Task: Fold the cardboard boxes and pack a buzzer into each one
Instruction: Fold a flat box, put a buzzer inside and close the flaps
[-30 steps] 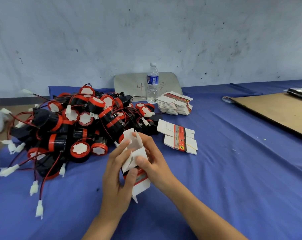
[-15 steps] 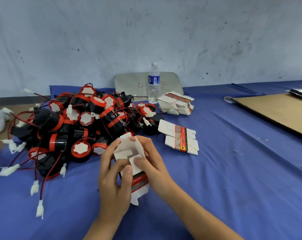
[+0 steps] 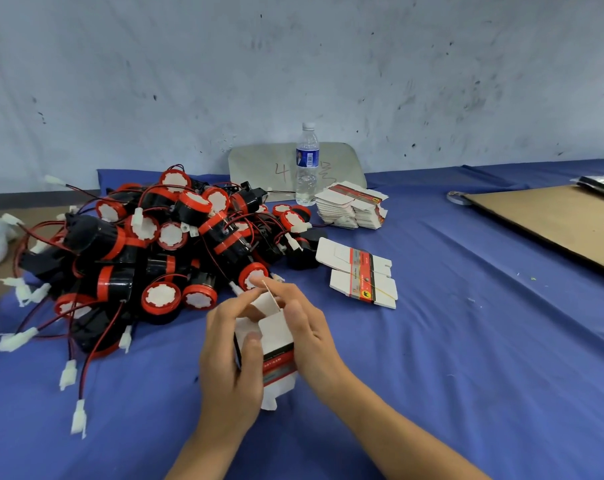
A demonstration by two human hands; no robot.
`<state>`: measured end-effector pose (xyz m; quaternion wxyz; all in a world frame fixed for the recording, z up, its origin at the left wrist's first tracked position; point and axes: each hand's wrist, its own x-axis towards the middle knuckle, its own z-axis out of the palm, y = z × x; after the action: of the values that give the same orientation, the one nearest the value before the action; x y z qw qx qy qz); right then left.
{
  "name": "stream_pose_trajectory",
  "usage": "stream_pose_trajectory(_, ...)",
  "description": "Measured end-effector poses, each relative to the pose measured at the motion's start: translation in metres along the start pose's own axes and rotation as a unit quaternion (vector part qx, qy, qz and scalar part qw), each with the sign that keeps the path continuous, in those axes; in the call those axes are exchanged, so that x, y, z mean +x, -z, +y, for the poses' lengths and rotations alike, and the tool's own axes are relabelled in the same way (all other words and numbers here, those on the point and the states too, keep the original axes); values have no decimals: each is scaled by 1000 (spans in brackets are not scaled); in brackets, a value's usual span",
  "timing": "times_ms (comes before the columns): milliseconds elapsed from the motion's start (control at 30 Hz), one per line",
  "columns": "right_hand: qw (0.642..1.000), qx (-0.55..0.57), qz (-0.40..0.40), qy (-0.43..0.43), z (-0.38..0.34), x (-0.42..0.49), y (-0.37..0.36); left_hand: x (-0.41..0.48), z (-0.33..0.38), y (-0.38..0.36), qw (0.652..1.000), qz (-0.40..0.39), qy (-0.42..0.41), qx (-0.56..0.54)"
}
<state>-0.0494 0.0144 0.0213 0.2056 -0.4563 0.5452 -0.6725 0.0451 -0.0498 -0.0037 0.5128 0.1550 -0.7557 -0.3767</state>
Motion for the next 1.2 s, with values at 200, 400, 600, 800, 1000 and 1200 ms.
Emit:
stream_pose_trajectory(200, 993, 78, -65, -65, 2, 5, 7, 2, -5, -1, 999, 12, -1, -31)
stream_pose_trajectory(400, 979, 185, -44, -78, -4, 14, 21, 2, -9, -8, 990, -91, 77, -79)
stream_pose_trajectory(600, 978, 104, -72, -167, -3, 19, 30, 7, -18, -1, 997, -23, 41, 65)
stream_pose_trajectory(800, 970, 107, -84, -201, -4, 20, 35, 9, -16, -3, 987, -15, -59, 151)
stream_pose_trajectory(1000, 991, 45, -57, -115, -2, 18, 29, 9, -17, -3, 976, 2, -92, 197)
stream_pose_trajectory(1200, 991, 58, -67, -105, -3, 17, 30, 9, -19, -5, 973, 5, -109, 204)
